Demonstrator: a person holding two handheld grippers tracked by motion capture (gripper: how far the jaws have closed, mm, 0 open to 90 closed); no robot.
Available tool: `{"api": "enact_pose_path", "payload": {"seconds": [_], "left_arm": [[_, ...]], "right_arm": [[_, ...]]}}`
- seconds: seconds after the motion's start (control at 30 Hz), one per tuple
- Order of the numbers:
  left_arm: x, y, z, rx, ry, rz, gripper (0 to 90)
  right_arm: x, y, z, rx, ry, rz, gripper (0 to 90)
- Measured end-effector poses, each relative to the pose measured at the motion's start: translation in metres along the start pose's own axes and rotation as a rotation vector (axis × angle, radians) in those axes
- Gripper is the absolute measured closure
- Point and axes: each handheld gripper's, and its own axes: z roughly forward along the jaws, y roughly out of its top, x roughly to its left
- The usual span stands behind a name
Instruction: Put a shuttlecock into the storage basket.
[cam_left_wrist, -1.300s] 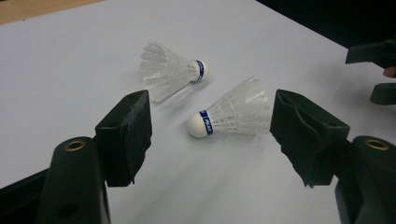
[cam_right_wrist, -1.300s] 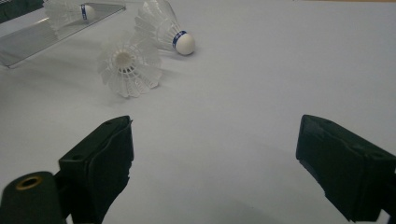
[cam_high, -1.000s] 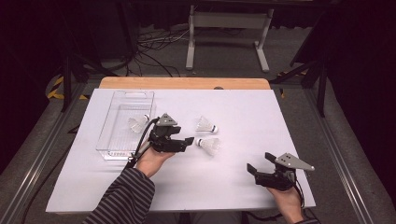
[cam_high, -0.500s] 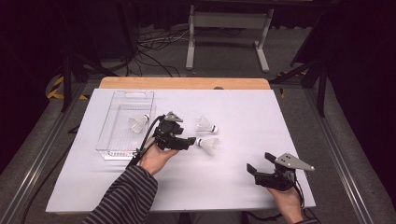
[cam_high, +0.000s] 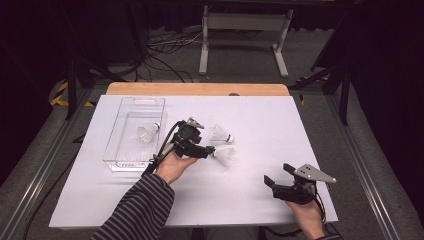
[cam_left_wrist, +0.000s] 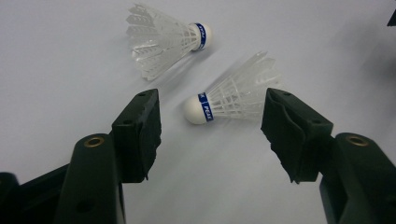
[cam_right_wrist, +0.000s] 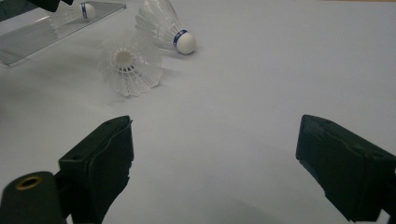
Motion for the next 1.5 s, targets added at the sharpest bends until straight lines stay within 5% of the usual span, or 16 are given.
{"api": "enact_pose_path", "payload": {"seconds": [1.5], "left_arm": [[-0.028, 0.026, 0.039, 0.088, -0.045, 0.032, 38.1]], "right_arm": [[0.000, 0.000, 0.001, 0.003, 0.003, -0.003, 11.9]]}}
